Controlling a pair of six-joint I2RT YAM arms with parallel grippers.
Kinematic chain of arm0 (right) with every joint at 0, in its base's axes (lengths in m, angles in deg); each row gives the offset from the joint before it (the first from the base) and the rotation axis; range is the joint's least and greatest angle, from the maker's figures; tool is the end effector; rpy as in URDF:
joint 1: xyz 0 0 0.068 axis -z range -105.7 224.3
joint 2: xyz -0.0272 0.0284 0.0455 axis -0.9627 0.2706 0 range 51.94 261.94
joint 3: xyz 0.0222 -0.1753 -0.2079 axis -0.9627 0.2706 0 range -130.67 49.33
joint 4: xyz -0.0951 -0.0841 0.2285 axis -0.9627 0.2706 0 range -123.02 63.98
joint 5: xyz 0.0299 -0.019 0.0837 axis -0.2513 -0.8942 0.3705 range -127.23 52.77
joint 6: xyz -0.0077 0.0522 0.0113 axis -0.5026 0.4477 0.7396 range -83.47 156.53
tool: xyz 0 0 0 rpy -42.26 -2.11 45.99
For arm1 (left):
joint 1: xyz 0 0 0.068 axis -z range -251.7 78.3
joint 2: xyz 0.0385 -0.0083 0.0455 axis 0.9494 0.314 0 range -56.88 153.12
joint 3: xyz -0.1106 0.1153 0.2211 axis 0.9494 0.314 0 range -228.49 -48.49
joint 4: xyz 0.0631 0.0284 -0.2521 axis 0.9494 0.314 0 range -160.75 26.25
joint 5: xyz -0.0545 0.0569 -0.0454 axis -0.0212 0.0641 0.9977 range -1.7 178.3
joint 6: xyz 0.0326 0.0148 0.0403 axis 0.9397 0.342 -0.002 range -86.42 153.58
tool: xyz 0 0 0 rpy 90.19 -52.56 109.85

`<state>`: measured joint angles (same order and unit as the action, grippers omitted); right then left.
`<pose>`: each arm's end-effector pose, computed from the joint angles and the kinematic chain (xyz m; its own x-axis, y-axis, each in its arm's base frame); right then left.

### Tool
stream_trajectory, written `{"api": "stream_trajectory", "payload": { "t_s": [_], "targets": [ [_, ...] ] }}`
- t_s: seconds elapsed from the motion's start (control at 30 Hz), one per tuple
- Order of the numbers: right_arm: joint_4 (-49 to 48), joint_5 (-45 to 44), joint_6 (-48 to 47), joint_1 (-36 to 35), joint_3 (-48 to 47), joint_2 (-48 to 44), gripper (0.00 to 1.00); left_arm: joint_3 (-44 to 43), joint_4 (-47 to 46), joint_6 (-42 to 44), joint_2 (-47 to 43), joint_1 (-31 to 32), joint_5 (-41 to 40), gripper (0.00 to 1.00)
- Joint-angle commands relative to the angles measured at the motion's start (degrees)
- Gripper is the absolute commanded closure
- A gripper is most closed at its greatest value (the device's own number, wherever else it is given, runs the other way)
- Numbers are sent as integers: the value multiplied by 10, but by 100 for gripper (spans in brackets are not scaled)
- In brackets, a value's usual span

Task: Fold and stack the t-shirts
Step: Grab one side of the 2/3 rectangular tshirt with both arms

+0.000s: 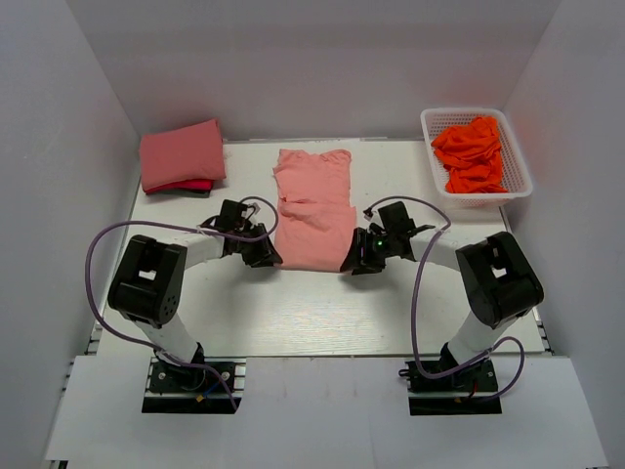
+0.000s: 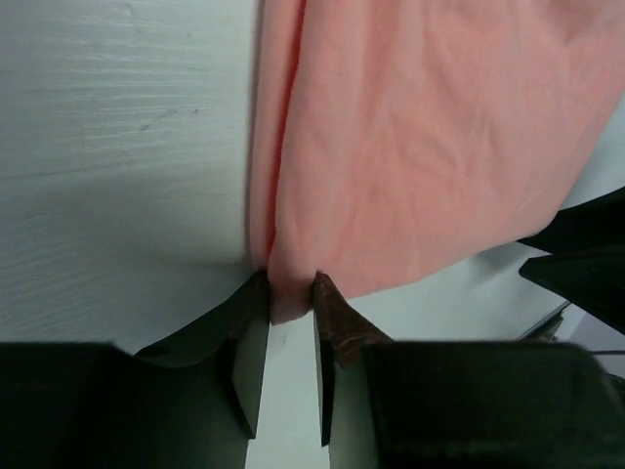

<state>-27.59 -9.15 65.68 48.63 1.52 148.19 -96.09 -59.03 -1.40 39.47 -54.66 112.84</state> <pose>0.2795 0.1529 0.1473 -0.9437 0.0233 -0.3299 -0.1977 0.7599 0.6192 0.2904 -0.1044 0.1386 -0.9467 -0.2552 -0.1966 -0.0981 0.8097 -0.5786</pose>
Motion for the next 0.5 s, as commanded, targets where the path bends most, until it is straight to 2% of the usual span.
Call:
{"api": "stream_trajectory", "payload": {
  "t_s": [0.0, 0.07, 0.1, 0.13, 0.17, 0.33, 0.47],
  "targets": [
    [-45, 3, 39, -7, 15, -5, 52, 10, -20, -1, 3, 10, -3, 67],
    [-69, -28, 43, -7, 25, -10, 67, 10, -20, -1, 3, 16, -10, 78],
    [-76, -41, 43, -5, 27, -11, 74, 10, -20, -1, 3, 16, -15, 93],
    [-78, -43, 46, -7, 26, -9, 81, 10, -20, -1, 3, 16, -15, 100],
    [-80, -45, 45, -4, 24, -9, 99, 15, -25, -1, -2, 16, -15, 100],
    [-63, -89, 23, -3, 23, -23, 100, 36, -38, -1, -31, 21, 2, 100],
    [-34, -104, -14, -8, 28, -69, 100, 51, -38, -7, -57, 21, 21, 100]
  ]
}}
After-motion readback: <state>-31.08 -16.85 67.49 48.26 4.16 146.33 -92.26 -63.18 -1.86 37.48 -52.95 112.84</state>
